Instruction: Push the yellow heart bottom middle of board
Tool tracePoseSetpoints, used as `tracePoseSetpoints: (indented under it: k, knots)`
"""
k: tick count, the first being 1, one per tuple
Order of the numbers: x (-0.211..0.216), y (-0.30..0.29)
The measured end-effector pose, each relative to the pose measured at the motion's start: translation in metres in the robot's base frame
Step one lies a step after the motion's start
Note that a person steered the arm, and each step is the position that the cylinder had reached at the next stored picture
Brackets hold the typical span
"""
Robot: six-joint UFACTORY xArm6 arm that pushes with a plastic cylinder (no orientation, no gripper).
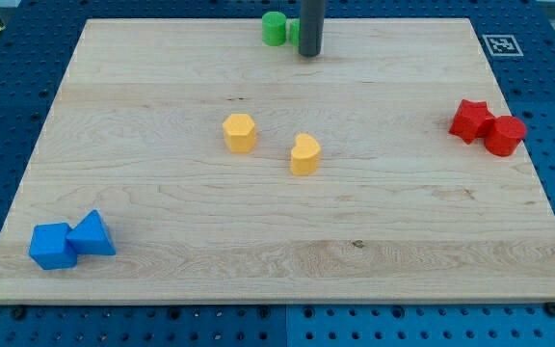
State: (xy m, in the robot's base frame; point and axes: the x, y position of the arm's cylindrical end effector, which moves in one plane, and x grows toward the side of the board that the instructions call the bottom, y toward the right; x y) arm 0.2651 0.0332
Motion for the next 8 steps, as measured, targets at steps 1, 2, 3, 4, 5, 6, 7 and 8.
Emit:
tracePoseSetpoints:
  k: [1,2,3,4,5,6,7,8]
  knots:
    - [0.0,-0.017]
    - [0.001,-0.019]
    - [0.001,-0.019]
    - [0.031,-0.057]
    - [0.088,-0.076]
    - [0.119,-0.077]
    - [0.139,-0.049]
    - [0.184,-0.015]
